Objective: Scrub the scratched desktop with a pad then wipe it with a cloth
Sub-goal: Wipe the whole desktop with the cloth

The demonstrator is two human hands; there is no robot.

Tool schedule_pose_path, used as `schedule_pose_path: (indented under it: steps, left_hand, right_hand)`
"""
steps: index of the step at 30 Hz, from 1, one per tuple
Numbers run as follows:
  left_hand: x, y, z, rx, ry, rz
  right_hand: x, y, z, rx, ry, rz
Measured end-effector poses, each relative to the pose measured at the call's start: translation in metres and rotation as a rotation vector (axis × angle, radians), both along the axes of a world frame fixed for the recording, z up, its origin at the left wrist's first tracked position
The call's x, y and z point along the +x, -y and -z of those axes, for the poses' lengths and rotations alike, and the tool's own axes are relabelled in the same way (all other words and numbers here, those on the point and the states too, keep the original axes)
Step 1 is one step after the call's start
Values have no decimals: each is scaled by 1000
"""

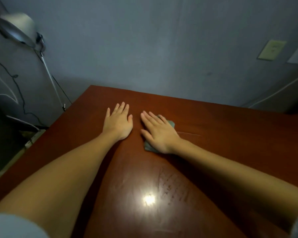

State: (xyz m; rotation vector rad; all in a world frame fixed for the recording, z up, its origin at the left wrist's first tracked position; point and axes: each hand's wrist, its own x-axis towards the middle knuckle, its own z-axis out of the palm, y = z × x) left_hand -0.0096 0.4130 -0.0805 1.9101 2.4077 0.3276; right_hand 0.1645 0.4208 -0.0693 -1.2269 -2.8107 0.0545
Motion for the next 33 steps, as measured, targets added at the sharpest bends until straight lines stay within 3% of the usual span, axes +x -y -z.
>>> schedule_pose_path:
  steps: [5,10,15,19,24,29,33]
  left_hand:
    - [-1,0,1,-7,-9,12]
    - [-1,-1,2,5,0,3]
    - [-1,-1,1,10,18,1]
    - [0,1,0,17,28,10]
    - [-1,1,1,20,16,21]
    - [-1,1,1,29,35,18]
    - [4,9,-6,205,71,-27]
  right_hand:
    - [65,-35,-7,-22,37,155]
    - [17,-86,-7,-49,40,345]
    - [-45,-19,-1,-44,-15,139]
    - [9,48,2,18,-32,-59]
    - [69,10,-8,-15,41,126]
    - [14,-39,-2,-46,30,336]
    - [-26,2,-2,-61,-23,307]
